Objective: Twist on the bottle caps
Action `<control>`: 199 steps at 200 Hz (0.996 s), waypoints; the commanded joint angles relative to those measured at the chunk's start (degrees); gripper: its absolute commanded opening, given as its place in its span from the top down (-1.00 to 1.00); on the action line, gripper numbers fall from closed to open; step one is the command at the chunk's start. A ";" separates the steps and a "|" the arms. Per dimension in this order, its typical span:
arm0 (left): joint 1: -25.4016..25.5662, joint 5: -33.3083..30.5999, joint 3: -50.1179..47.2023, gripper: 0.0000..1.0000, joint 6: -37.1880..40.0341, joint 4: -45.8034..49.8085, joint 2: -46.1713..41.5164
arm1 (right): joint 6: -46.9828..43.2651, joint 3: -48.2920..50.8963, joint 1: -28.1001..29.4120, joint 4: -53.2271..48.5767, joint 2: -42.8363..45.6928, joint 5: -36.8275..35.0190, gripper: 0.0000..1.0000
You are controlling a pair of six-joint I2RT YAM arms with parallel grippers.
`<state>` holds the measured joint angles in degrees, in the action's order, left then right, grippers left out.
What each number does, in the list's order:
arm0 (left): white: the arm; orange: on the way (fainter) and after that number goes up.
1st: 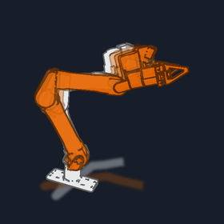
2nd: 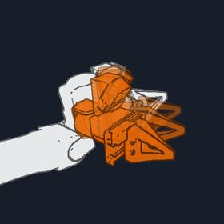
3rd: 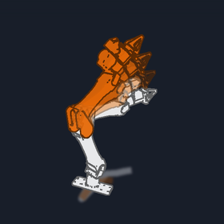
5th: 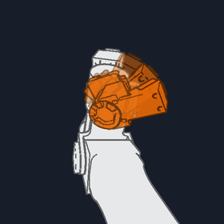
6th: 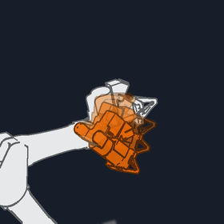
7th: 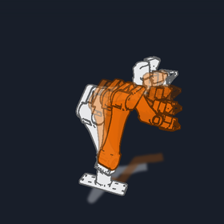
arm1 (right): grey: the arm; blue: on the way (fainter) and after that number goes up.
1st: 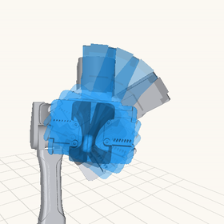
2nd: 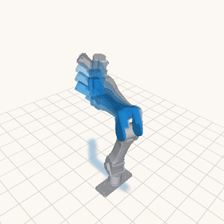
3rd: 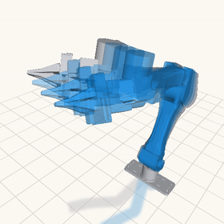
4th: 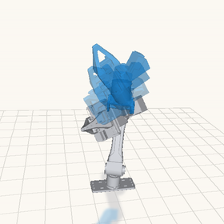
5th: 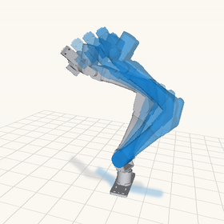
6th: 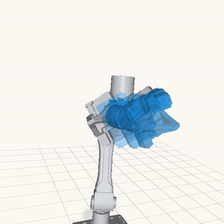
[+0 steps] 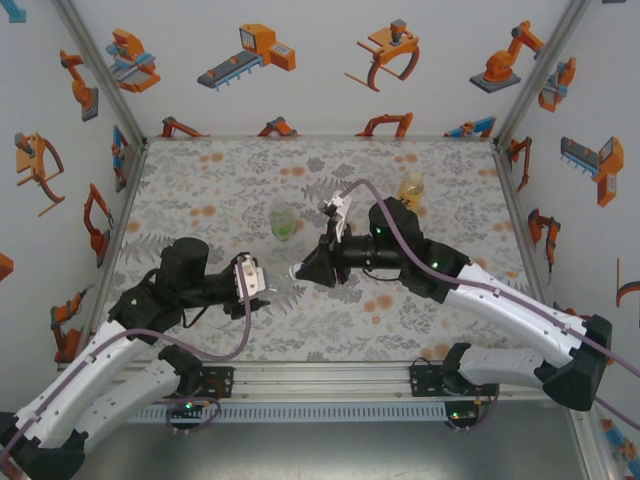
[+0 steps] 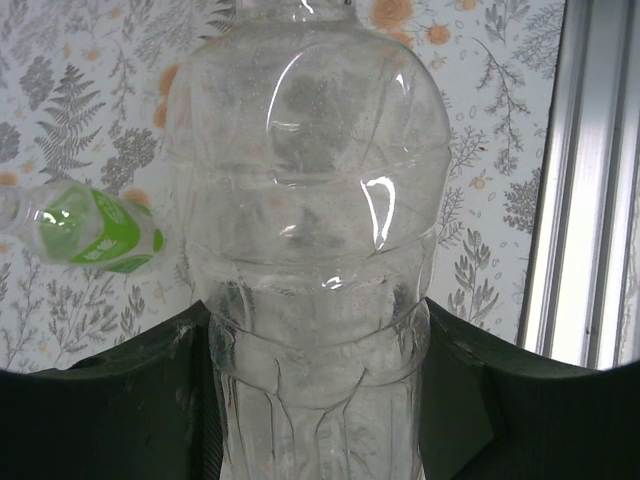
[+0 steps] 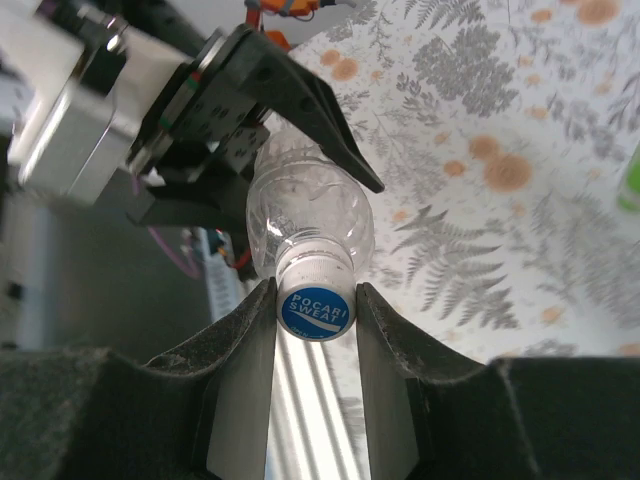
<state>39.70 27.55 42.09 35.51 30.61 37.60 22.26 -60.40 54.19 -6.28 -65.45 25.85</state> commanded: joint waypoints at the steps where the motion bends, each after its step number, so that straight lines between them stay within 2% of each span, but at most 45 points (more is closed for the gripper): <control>1: 0.46 4.46 -0.09 1.00 0.26 -9.67 -2.39 | 20.84 1.25 0.59 6.21 -0.53 -3.33 0.72; 27: 0.46 6.30 -0.09 1.00 0.35 -9.96 -2.34 | 21.34 0.44 0.60 4.51 1.29 -4.04 0.73; 81: 0.47 6.48 -0.12 1.00 0.44 -9.86 -2.32 | 23.41 -4.59 0.56 -8.63 1.11 -9.14 0.89; 118: 0.52 5.26 -0.07 1.00 0.37 -9.87 -2.45 | 26.59 -8.53 0.52 -18.29 1.02 -15.81 0.95; 154: 0.48 2.81 0.25 1.00 -0.26 -9.86 -1.85 | 33.01 -9.90 0.51 -19.55 -1.34 -14.33 0.95; 169: 0.48 2.54 0.36 1.00 -0.50 -9.84 -1.24 | 33.45 -10.61 0.64 -18.88 -2.51 -12.93 0.98; 199: 0.53 2.66 1.24 1.00 -0.83 -8.91 0.55 | 33.79 -10.45 0.67 -17.81 -1.82 -15.05 0.98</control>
<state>39.72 27.16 41.34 35.09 24.99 37.36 53.93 -70.37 54.50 -23.31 -66.83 12.14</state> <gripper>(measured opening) 0.573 0.353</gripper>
